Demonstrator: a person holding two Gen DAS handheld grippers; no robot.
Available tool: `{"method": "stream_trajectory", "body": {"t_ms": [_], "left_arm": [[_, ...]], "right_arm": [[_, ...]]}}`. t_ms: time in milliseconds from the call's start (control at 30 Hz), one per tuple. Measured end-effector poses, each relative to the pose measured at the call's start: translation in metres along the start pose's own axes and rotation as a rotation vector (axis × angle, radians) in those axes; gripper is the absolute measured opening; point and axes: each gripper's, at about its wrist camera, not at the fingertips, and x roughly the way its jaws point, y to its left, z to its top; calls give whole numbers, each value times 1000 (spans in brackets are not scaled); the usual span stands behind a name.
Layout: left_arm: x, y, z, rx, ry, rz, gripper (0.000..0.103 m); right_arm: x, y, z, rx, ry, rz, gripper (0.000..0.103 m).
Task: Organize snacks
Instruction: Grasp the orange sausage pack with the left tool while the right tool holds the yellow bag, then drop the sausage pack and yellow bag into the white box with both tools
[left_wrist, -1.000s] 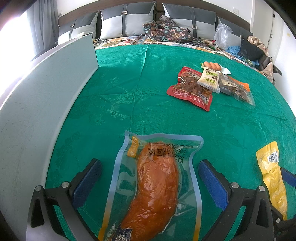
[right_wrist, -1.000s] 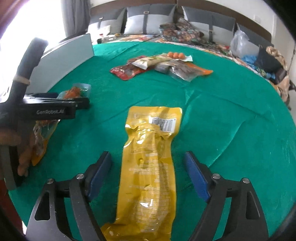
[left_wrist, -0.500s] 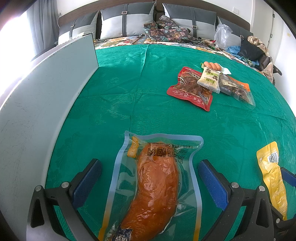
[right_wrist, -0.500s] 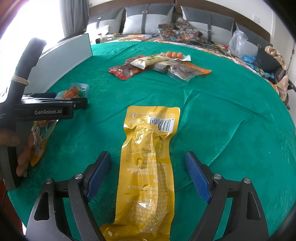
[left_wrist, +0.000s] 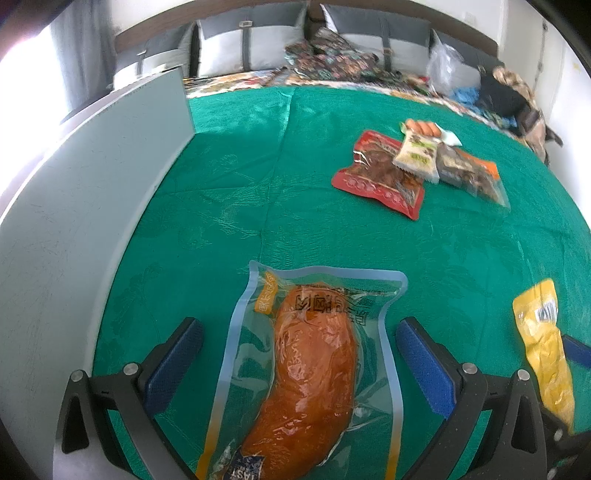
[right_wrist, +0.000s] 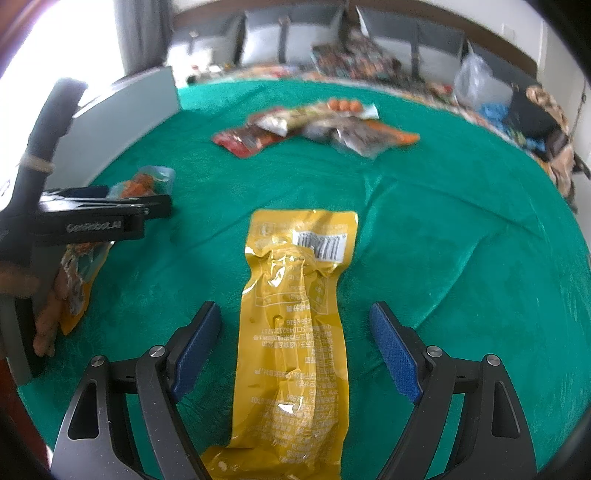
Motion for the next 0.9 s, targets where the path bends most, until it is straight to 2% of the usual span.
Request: {"method": "stream_trajectory", "body": {"t_ms": [100,133,167,200,233,267,333,433,500,600,767,900], "left_arm": [[2,2,6,60,104,-43,102],[0,3,6,64,114,-46,92],[-6,3,6,77,108,-53,77],[-10,2,5,95,110,-40,76],[-15,2,3,109,108,-48,72],[-20,3,1,118,88,-56,64],[-34,3,-1,121,65,-87,49],[-50,13,-12,34,66,-168,49],[-56,17,-21,0,58,-185,48],[-66,31,-34,-89,48,-243,48],[-100,58,-42,-223,2,-323,48],[-141,90,-37,-323,-63,-393,48]], "right_arm": [[7,2,20,26,158,-11,85],[9,3,26,20,188,6,84],[9,3,29,16,188,27,79],[8,1,30,23,182,44,70],[6,-3,30,32,181,24,51],[4,-5,30,31,177,13,51],[0,-18,26,102,191,90,51],[-18,-39,16,220,162,169,51],[-31,-52,8,287,132,212,51],[-47,-63,-2,341,96,239,51],[-60,-71,-1,395,65,259,51],[-71,-53,16,382,53,286,51]]}}
